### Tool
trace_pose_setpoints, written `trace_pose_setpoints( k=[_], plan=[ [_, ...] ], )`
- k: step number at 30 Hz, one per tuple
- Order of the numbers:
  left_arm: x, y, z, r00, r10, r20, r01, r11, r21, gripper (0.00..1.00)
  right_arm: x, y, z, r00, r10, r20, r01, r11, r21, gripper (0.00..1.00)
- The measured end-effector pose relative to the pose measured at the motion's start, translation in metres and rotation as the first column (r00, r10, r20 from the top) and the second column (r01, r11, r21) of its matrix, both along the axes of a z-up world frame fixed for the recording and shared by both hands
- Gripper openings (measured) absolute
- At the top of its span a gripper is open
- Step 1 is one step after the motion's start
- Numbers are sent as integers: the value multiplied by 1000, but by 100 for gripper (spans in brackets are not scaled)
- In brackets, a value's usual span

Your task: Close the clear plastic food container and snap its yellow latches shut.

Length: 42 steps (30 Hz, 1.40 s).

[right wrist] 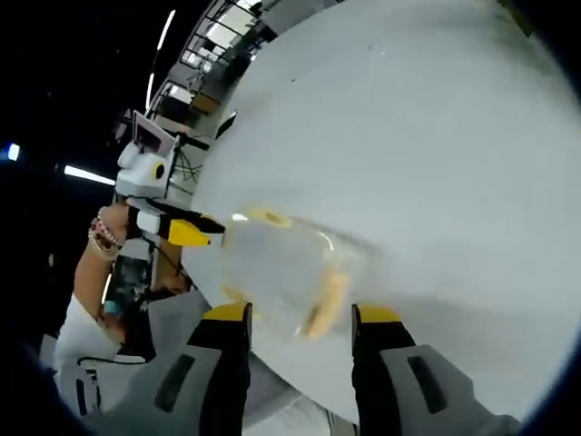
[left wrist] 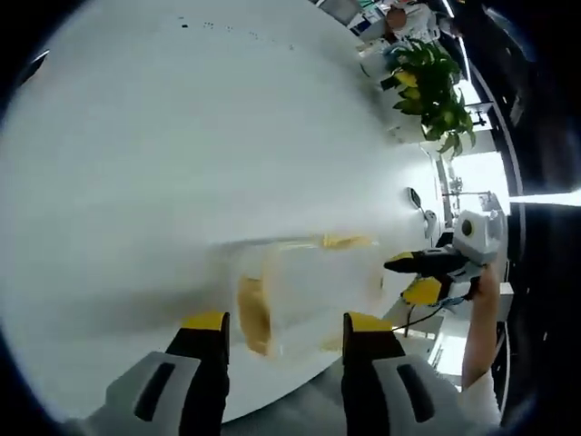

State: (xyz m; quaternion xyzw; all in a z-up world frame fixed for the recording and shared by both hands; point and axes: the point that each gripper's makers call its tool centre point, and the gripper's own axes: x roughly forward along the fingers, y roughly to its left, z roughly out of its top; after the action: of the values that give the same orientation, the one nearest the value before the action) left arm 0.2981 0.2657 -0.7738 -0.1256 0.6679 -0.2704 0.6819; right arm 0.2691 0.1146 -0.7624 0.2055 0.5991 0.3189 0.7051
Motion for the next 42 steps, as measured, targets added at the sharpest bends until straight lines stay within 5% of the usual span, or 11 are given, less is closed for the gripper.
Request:
trace_pose_setpoints(
  k=[4, 12, 21, 31, 32, 42],
  plan=[
    [-7, -3, -7, 999, -29, -14, 29, 999, 25, 40, 0, 4, -10, 999, 27, -28, -27, 1000, -14, 39],
    [3, -4, -10, 1000, 0, -12, 1, 1000, 27, 37, 1, 1, -23, 998, 37, -51, -40, 997, -69, 20],
    [1, -2, -14, 1000, -4, 3, 4, 998, 70, 29, -6, 7, -23, 996, 56, -69, -61, 996, -69, 20],
    [-1, -1, -15, 1000, 12, -10, -11, 999, 53, 22, -11, 9, -22, 992, 104, -69, -110, 990, -85, 18],
    [-7, 2, -15, 998, 34, -54, -31, 998, 55, 22, -12, 9, -23, 992, 113, -62, -119, 988, -96, 18],
    [-7, 7, -20, 999, 36, -37, -35, 998, 44, 22, -17, 11, -23, 994, 93, -61, -98, 992, -82, 16]
  ],
)
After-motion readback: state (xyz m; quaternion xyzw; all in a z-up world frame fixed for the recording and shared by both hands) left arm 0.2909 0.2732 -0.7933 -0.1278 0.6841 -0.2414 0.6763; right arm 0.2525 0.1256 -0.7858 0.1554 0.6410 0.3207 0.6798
